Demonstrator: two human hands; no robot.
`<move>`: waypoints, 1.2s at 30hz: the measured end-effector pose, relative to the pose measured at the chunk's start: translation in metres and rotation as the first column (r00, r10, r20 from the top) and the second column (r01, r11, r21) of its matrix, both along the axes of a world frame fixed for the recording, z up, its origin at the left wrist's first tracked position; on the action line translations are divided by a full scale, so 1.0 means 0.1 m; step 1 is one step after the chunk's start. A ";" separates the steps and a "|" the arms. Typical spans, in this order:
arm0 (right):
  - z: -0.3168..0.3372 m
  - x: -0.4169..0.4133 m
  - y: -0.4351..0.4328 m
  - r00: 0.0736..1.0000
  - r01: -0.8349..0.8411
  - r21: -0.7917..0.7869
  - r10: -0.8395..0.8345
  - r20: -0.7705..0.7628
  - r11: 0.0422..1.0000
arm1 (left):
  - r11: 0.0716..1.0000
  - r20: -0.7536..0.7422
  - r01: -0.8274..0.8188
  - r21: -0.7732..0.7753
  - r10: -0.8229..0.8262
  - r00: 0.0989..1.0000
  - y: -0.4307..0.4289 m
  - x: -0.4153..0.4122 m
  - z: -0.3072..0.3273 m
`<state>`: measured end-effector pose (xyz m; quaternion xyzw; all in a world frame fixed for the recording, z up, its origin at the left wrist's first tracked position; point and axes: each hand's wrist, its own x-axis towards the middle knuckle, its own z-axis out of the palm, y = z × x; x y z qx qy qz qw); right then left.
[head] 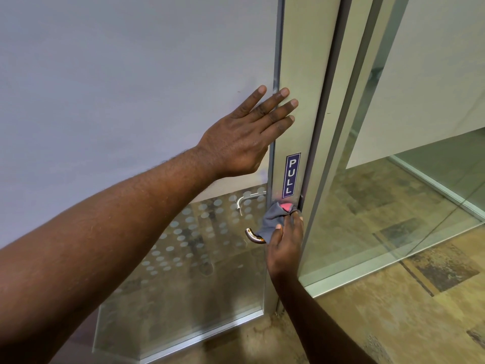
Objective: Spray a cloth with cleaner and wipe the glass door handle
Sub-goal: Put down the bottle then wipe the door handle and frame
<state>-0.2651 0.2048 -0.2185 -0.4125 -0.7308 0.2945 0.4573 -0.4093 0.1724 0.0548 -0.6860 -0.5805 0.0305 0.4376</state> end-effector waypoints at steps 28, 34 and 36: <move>0.10 0.53 0.76 0.722 -0.675 0.388 0.451 0.525 0.628 | 0.996 -0.043 -0.072 0.054 0.074 0.996 0.02 0.11 -0.01; 0.19 0.45 0.64 0.636 -0.692 0.330 0.325 0.700 0.642 | 0.994 -0.069 -0.084 0.071 0.088 0.994 0.04 0.10 -0.02; 0.19 0.40 0.61 0.604 -0.705 0.308 0.314 0.732 0.638 | 0.993 -0.081 -0.091 0.072 0.097 0.992 0.05 0.10 -0.03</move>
